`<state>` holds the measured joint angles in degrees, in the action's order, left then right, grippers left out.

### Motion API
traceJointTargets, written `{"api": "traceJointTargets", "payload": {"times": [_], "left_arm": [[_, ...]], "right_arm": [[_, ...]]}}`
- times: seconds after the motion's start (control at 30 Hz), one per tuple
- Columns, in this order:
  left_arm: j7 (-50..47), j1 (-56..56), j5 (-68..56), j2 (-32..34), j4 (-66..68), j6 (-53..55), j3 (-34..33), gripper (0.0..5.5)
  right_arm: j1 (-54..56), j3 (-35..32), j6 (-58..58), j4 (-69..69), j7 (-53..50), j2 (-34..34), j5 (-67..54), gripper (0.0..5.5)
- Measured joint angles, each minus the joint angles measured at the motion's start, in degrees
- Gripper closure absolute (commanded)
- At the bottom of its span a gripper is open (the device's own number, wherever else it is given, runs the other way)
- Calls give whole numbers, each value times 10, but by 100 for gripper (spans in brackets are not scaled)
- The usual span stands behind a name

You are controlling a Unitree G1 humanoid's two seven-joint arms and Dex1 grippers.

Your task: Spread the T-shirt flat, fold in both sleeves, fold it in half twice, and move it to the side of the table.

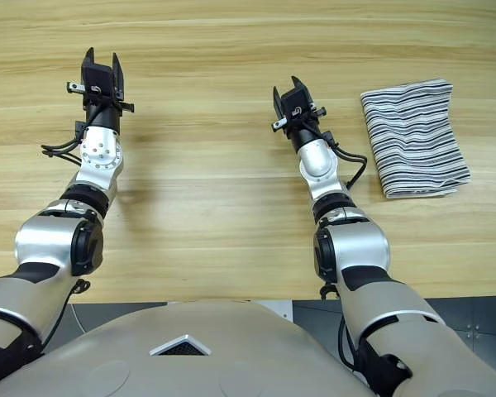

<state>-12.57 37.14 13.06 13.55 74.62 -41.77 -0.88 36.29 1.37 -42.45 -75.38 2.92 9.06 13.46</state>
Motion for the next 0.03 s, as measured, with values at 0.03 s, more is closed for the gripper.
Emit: {"api": "traceJointTargets", "payload": {"times": [0.03], "left_arm": [[4,0,-4,0,0,1,-1,363]], "right_arm": [[0,0,0,0,-3,0,1,358]]}}
